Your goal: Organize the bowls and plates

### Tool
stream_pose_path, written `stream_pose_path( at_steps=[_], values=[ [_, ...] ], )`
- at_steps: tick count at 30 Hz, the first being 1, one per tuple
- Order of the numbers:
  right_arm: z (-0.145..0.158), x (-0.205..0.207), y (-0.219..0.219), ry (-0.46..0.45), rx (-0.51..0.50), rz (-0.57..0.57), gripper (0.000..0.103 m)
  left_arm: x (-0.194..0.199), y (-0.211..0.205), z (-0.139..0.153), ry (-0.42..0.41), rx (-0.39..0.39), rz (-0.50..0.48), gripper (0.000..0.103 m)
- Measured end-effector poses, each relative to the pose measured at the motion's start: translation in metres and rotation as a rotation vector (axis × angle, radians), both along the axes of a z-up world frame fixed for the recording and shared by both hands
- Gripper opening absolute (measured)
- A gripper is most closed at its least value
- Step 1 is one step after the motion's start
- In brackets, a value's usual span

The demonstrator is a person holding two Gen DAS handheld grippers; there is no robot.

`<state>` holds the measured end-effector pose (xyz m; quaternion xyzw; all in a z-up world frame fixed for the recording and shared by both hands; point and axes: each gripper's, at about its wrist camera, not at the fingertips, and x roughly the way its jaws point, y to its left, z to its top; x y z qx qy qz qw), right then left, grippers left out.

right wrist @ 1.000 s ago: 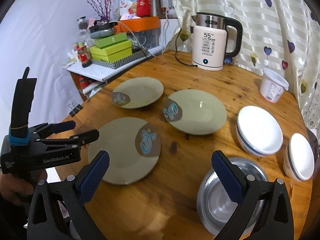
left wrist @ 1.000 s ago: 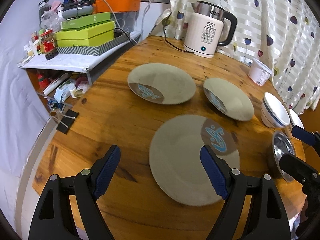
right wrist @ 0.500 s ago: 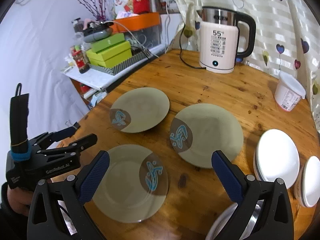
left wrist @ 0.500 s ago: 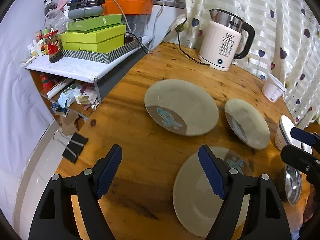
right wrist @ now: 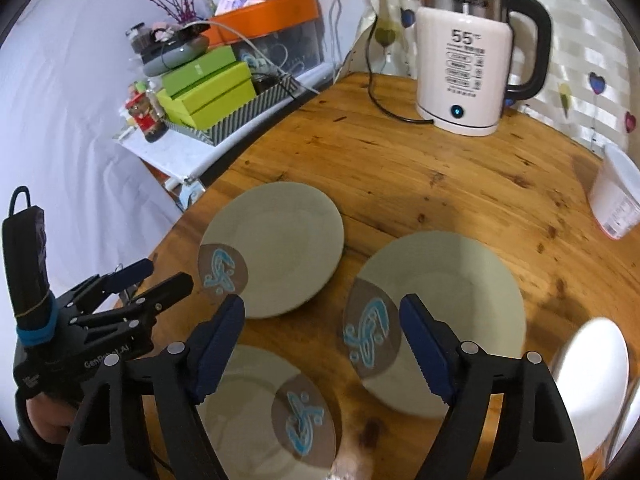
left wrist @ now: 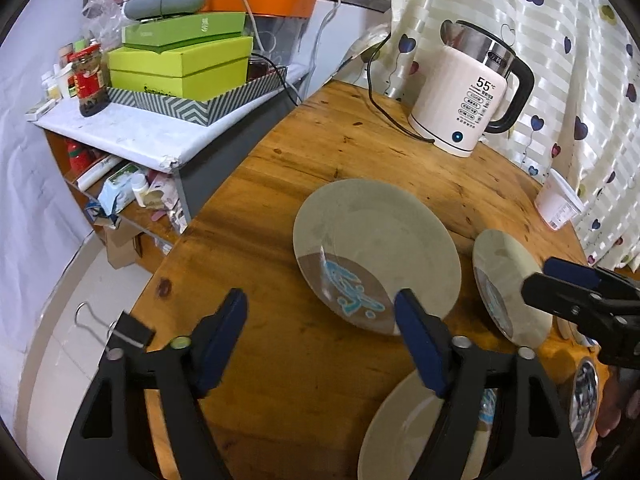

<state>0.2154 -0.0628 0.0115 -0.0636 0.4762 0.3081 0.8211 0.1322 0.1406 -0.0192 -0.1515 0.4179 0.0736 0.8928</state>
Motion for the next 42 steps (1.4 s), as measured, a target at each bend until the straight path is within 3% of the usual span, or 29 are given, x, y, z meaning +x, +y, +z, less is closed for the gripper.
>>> stream_pose_path(
  at_steps=[6, 10, 17, 19, 31, 42],
  values=[
    [-0.018, 0.029, 0.020, 0.046, -0.014, 0.021, 0.070, 0.016, 0.008, -0.012, 0.023, -0.036, 0.000, 0.058],
    [-0.030, 0.046, 0.032, 0.068, -0.025, 0.027, 0.069, 0.021, 0.013, -0.017, 0.026, -0.052, 0.009, 0.055],
    [-0.050, 0.066, 0.042, 0.108, -0.037, 0.024, 0.058, 0.029, 0.020, -0.023, 0.037, -0.055, 0.014, 0.052],
    [-0.054, 0.070, 0.044, 0.117, -0.037, 0.022, 0.057, 0.032, 0.021, -0.025, 0.043, -0.057, 0.014, 0.045],
    [-0.065, 0.080, 0.050, 0.154, -0.024, 0.021, 0.027, 0.044, 0.013, -0.029, 0.048, -0.068, -0.033, 0.033],
    [-0.065, 0.080, 0.052, 0.162, -0.019, 0.015, 0.027, 0.042, 0.014, -0.027, 0.044, -0.060, -0.025, 0.032]
  ],
)
